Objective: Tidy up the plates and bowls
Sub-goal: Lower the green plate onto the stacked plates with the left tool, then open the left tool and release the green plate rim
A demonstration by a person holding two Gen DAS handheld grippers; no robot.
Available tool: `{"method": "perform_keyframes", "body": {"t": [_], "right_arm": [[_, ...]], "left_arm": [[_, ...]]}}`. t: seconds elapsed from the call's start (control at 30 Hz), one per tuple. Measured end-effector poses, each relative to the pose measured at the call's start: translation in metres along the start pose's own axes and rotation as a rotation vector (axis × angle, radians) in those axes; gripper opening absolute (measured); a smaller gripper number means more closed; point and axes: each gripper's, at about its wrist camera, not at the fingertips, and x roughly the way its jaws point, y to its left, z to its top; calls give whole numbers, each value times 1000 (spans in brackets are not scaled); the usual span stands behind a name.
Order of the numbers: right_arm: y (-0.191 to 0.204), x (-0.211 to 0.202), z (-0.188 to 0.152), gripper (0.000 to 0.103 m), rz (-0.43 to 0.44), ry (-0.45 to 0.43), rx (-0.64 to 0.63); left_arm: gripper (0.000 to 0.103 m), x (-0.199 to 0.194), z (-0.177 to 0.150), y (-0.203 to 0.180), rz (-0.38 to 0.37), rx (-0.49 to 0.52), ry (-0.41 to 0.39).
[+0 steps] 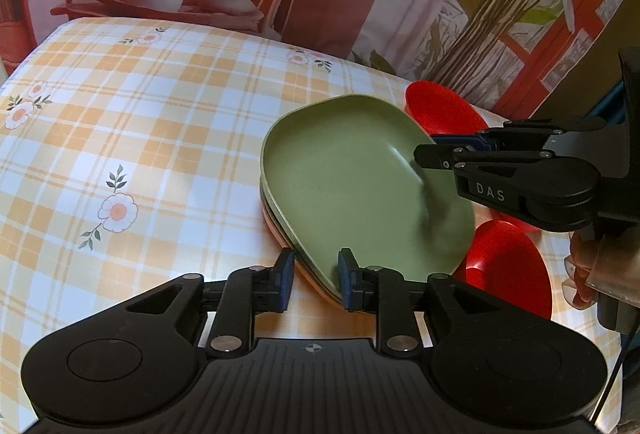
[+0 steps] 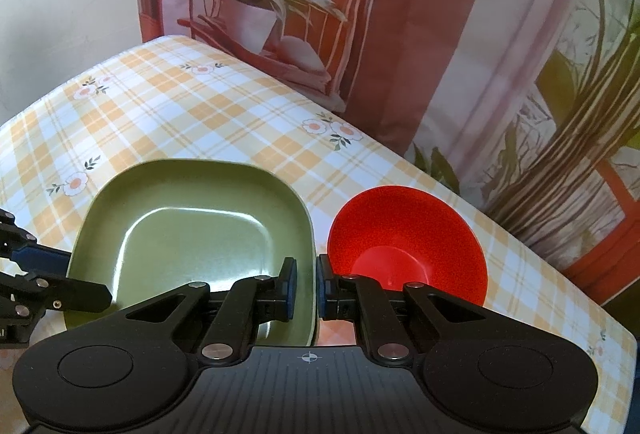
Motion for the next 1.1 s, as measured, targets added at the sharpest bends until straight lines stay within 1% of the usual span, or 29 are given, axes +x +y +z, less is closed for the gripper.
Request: {"method": "perform_keyframes", "body": {"t": [0.13, 0.2, 0.37, 0.63, 0.77, 1.1], "right_arm": [[-1, -1, -1, 9, -2, 4, -2], [-3, 2, -2, 9, -10, 21, 9], [-6, 2, -8, 9, -1, 20, 30], [-8, 2, -8, 10, -2, 23, 59], [-10, -6, -8, 16, 22, -3, 82], [-13, -33, -8, 17, -9, -32, 101]], "left_arm": [[26, -1, 1, 0, -1, 1, 0], [26, -2, 1, 0, 3, -4, -7], [26, -2, 0, -2, 12, 14, -10], [27, 2, 0, -2, 19, 17, -7], [27, -2, 1, -3, 34, 31, -23], [28, -19, 4, -10, 53, 47, -62]]}}
